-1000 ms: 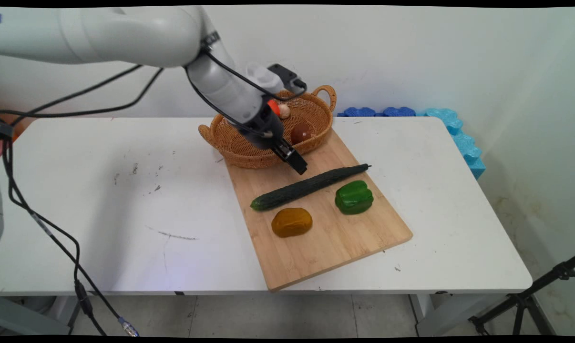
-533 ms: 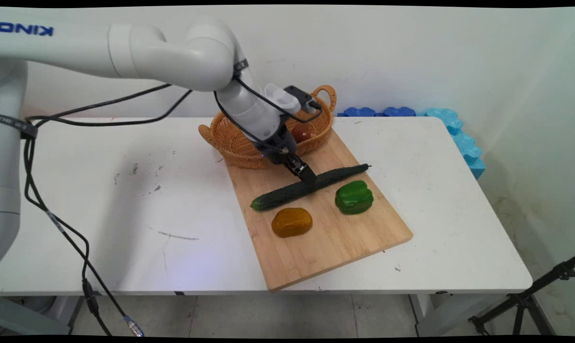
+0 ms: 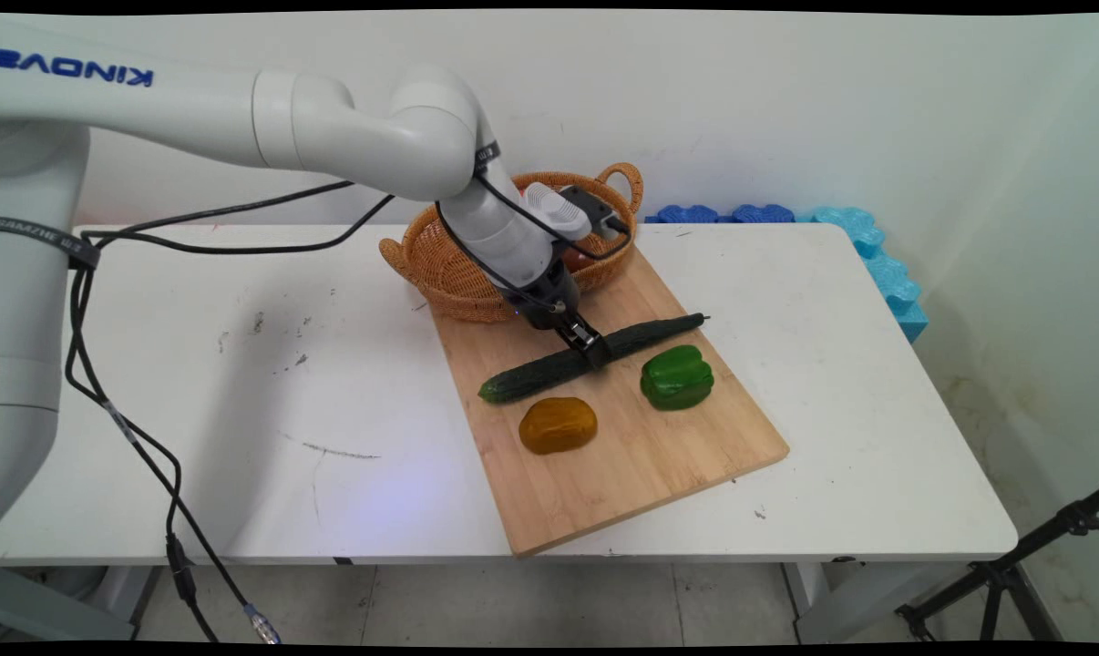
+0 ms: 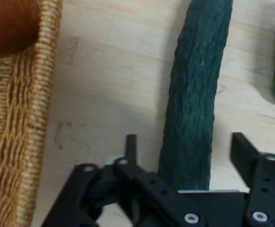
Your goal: Pick up the cucumber from the cutting board, then place the picked object in the vegetable basket
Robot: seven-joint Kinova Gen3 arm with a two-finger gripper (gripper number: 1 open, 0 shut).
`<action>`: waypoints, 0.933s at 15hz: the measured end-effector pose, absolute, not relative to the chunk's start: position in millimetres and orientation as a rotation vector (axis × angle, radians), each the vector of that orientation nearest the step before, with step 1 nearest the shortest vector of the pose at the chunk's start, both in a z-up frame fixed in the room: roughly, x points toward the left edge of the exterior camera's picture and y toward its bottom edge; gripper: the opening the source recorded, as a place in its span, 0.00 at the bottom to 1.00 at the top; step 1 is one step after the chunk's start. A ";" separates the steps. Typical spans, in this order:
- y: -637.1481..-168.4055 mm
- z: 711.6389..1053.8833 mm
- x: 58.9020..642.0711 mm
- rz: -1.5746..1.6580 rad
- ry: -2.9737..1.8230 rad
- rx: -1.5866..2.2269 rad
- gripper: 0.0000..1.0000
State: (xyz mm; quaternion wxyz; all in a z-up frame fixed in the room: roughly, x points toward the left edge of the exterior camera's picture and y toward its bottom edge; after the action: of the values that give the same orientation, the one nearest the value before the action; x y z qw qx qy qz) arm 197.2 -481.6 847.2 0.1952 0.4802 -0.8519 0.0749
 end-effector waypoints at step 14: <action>-478.7 878.3 196.2 0.270 -2.403 1.206 0.00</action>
State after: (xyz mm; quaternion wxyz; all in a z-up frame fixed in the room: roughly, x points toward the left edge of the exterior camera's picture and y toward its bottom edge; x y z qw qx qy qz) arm 196.2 -478.7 878.3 0.2181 0.4356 -0.8679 0.0975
